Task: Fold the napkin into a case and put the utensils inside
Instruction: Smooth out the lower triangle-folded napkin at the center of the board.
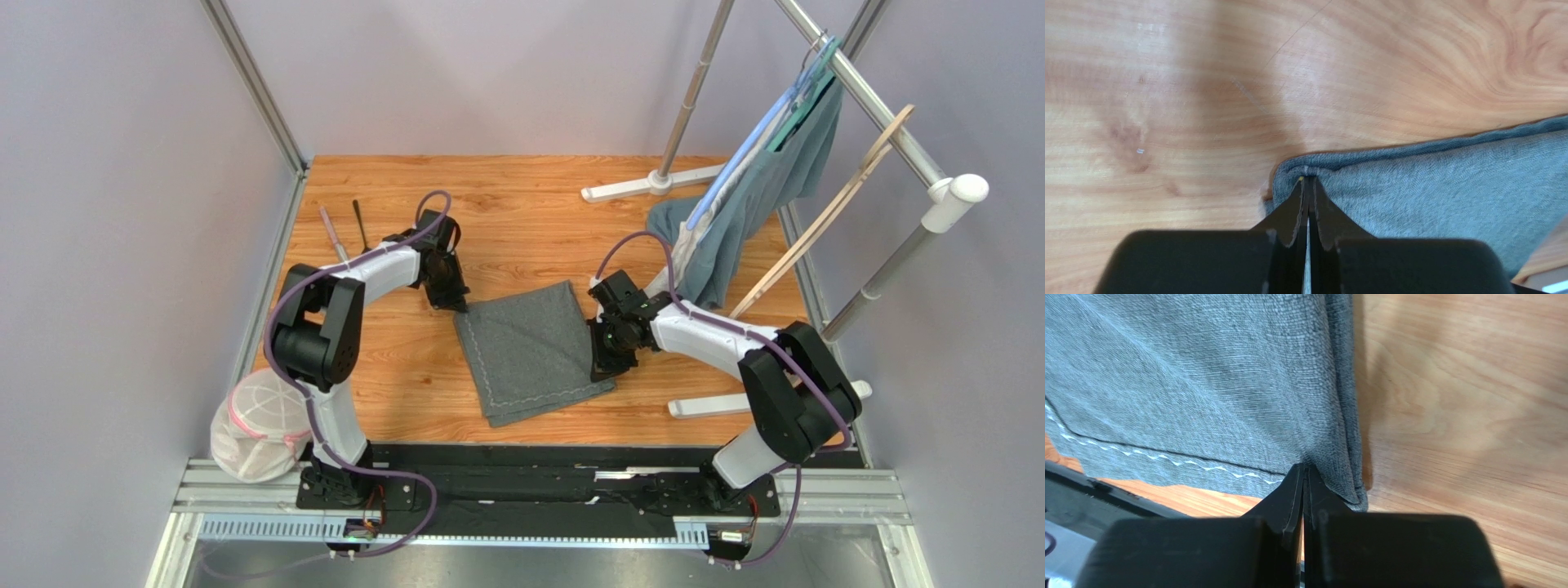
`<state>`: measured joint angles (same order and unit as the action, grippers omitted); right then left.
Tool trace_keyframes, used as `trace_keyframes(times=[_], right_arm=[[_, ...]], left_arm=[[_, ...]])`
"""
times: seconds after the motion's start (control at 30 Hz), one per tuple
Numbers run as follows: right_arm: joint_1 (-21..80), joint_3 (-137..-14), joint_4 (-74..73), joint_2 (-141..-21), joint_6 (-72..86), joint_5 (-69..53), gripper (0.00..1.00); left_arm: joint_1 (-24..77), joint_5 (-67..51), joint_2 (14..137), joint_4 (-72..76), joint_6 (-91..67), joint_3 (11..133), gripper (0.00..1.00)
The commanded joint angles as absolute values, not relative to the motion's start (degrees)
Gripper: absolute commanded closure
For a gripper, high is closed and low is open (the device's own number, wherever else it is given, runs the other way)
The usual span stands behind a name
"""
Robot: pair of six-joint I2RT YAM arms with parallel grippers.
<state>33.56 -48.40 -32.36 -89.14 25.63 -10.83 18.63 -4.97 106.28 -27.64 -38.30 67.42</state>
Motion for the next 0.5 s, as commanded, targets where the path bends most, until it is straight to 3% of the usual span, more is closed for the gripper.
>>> trace_keyframes(times=[0.0, 0.27, 0.47], right_arm=[[33.3, -46.6, -33.1, -87.9, 24.0, -6.0, 1.00], [33.5, -48.2, -34.9, -86.5, 23.7, -6.2, 1.00], [33.2, -48.0, -37.5, -82.4, 23.7, -4.2, 0.98]], left_arm=[[18.3, -4.0, 109.4, -29.4, -37.0, 70.1, 1.00], [18.3, -0.8, 101.1, -32.1, -35.0, 70.1, 0.99], [20.3, -7.1, 95.9, -30.8, -34.7, 66.6, 0.97]])
